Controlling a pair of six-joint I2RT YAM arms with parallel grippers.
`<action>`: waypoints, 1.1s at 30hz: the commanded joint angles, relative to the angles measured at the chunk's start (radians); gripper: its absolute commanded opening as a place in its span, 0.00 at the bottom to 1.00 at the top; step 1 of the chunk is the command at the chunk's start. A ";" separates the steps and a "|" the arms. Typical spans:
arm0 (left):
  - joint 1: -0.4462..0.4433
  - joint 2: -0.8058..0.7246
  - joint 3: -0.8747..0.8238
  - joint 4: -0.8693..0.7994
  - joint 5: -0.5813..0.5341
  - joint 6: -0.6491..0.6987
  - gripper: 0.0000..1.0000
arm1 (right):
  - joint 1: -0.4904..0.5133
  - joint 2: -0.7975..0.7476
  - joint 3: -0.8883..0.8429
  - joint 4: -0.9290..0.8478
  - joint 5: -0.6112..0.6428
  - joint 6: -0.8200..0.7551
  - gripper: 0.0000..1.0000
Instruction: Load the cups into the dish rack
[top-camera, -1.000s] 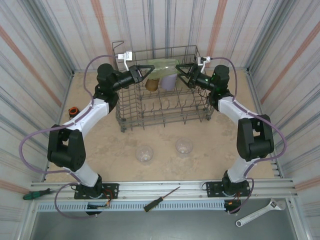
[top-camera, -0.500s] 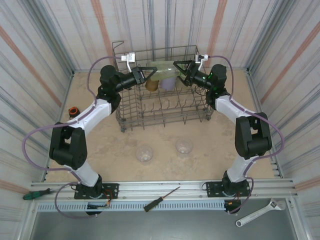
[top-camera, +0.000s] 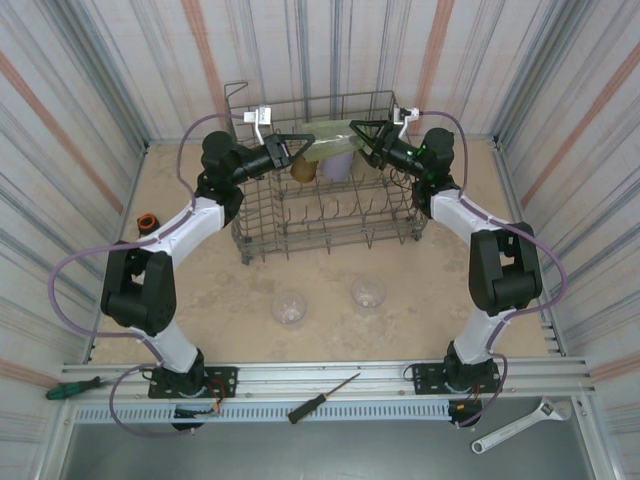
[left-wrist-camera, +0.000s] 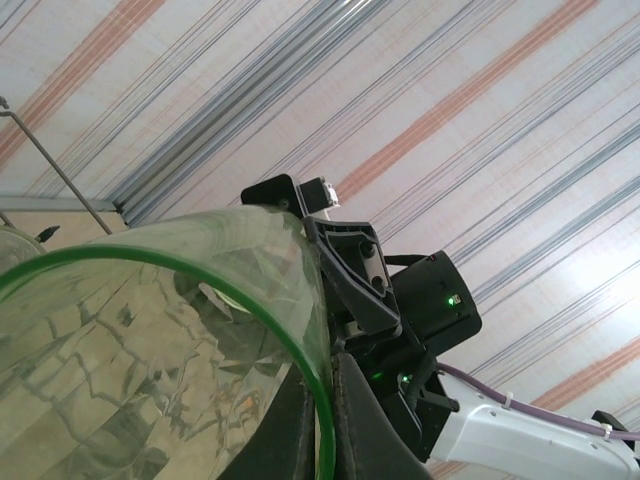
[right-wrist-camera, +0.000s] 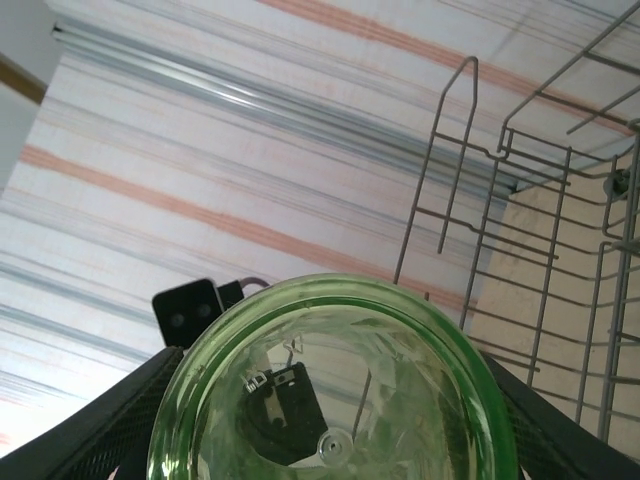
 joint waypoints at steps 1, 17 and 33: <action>-0.016 -0.002 0.000 0.018 0.022 0.016 0.00 | 0.019 0.022 0.033 0.046 -0.021 -0.014 0.56; -0.016 -0.085 0.002 -0.188 -0.002 0.143 0.26 | 0.031 0.005 0.037 -0.027 0.010 -0.082 0.41; 0.014 -0.280 -0.031 -0.523 -0.143 0.312 0.87 | 0.045 -0.063 0.061 -0.198 0.059 -0.204 0.41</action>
